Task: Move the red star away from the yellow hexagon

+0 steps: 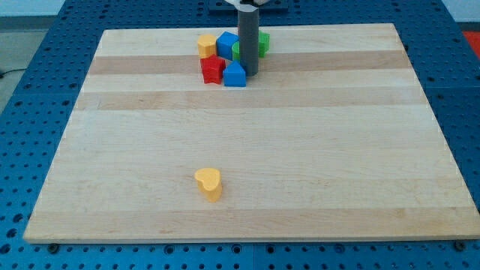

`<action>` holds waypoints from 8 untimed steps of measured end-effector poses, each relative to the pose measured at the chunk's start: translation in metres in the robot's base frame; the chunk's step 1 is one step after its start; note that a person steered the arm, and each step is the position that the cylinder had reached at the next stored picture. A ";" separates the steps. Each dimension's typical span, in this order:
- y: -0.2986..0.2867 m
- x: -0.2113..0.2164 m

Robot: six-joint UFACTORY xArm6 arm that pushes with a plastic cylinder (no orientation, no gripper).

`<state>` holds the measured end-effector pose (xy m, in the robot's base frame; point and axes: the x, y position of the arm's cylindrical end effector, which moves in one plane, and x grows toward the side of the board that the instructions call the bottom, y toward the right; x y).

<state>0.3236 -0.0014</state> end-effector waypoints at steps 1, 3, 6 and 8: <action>0.001 0.045; -0.056 0.141; -0.133 0.019; -0.080 -0.026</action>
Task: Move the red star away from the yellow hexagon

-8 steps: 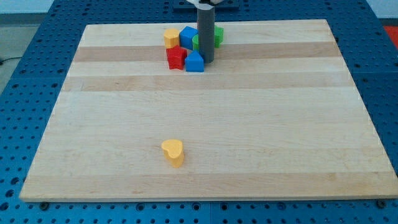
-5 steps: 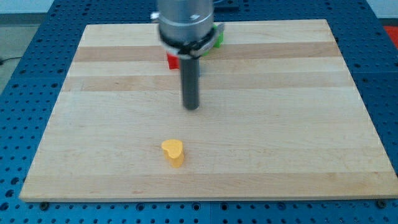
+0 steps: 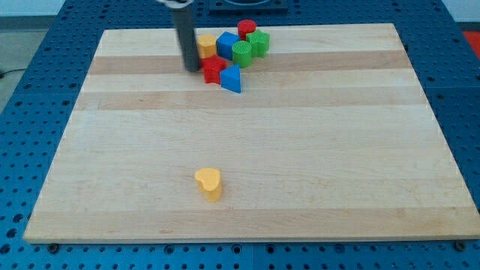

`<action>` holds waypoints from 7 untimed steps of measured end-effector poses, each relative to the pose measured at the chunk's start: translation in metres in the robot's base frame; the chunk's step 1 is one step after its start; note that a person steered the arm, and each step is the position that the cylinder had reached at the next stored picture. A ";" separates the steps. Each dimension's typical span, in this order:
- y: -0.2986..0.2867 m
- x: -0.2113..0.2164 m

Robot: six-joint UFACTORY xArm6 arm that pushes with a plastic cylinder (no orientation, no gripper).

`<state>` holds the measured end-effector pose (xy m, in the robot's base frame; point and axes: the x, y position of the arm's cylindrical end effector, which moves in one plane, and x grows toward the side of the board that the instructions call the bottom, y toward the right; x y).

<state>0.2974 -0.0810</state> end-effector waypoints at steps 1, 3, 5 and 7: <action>0.012 0.000; 0.091 0.066; 0.215 0.082; 0.226 0.065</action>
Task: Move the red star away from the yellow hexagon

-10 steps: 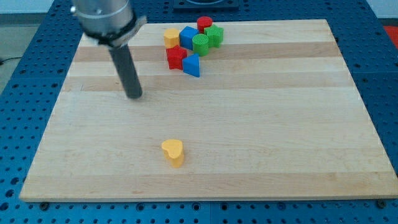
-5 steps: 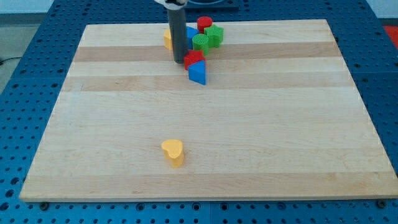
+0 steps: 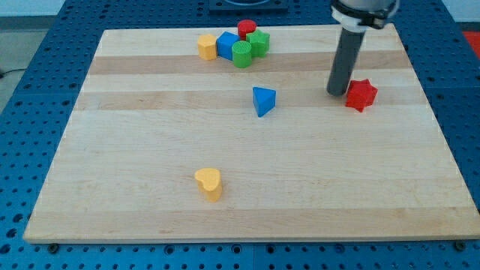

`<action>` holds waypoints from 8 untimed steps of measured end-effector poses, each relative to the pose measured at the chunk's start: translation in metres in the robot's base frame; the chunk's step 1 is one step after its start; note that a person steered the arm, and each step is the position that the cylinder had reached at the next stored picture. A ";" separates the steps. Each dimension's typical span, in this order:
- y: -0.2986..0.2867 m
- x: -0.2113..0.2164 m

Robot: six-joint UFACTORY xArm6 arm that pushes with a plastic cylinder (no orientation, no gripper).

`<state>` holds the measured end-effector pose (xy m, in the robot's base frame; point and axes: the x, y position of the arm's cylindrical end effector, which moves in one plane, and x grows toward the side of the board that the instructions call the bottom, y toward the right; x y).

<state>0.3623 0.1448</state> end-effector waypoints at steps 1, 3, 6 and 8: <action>0.052 -0.005; 0.049 0.052; 0.009 0.077; -0.004 0.098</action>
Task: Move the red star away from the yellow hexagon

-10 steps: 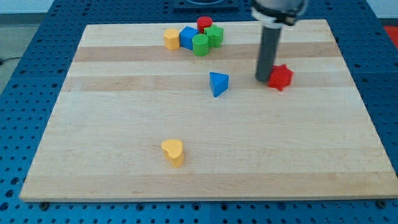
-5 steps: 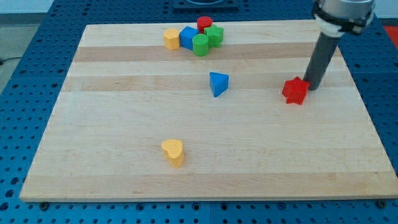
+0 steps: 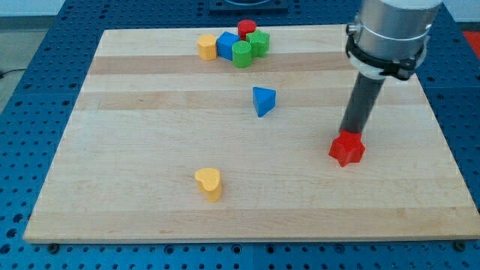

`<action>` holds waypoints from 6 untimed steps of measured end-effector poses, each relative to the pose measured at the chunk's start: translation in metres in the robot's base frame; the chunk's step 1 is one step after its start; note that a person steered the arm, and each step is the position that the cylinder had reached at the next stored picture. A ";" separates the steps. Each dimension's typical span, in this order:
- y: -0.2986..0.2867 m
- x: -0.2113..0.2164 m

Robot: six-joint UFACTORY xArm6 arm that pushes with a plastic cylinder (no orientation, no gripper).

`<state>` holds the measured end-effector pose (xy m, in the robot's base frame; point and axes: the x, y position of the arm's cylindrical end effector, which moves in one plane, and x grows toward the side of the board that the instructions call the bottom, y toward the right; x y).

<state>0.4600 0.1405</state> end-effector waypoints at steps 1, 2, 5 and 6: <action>-0.026 0.001; -0.058 0.038; -0.048 0.000; 0.009 0.018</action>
<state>0.4776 0.1496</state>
